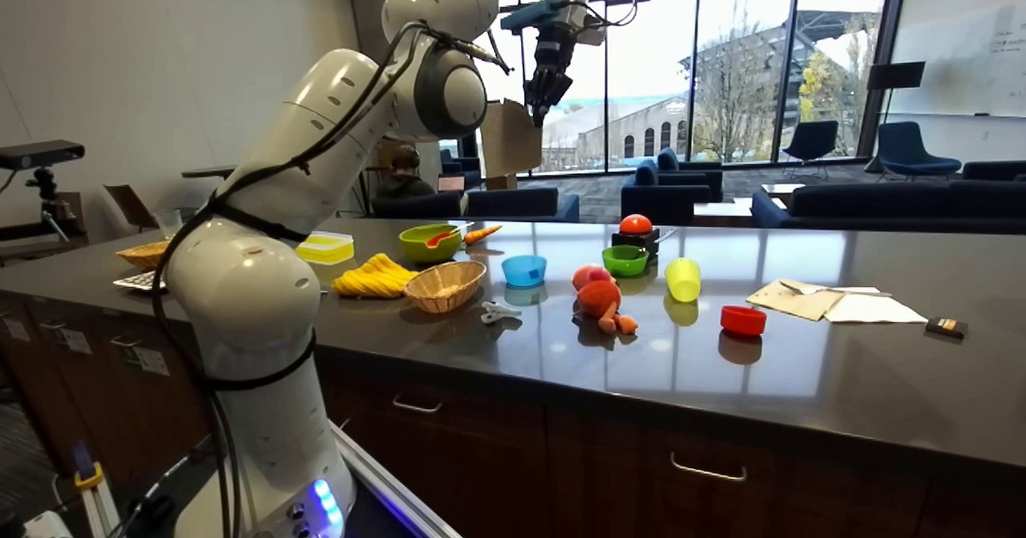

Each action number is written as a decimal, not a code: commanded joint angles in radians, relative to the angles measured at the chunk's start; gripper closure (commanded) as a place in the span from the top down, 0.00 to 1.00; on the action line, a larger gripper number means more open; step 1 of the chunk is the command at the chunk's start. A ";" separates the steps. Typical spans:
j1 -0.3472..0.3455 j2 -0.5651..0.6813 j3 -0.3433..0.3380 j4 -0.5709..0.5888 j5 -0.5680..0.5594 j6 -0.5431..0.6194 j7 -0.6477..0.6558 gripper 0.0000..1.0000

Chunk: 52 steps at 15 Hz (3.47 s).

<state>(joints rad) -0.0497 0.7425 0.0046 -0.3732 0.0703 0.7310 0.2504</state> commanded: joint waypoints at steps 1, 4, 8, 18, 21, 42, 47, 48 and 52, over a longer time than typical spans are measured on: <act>0.056 0.054 -0.034 0.030 -0.037 0.100 0.094 0.00; 0.081 0.106 -0.049 0.036 -0.048 0.257 0.224 0.00; 0.111 0.175 -0.078 0.031 -0.078 0.440 0.382 0.00; 0.192 0.391 -0.193 0.031 -0.268 0.551 0.670 0.00; 0.193 0.431 -0.203 0.033 -0.280 0.533 0.701 0.00; -0.066 0.302 -0.060 -0.017 0.021 0.349 0.837 0.00; -0.016 0.294 -0.063 0.009 0.005 0.319 0.793 0.00; -0.003 0.286 -0.059 0.010 0.007 0.306 0.779 0.00; 0.047 0.267 -0.062 0.010 -0.007 0.282 0.711 0.00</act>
<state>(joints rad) -0.0283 1.0351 -0.0565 -0.3635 0.0818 1.0519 1.0230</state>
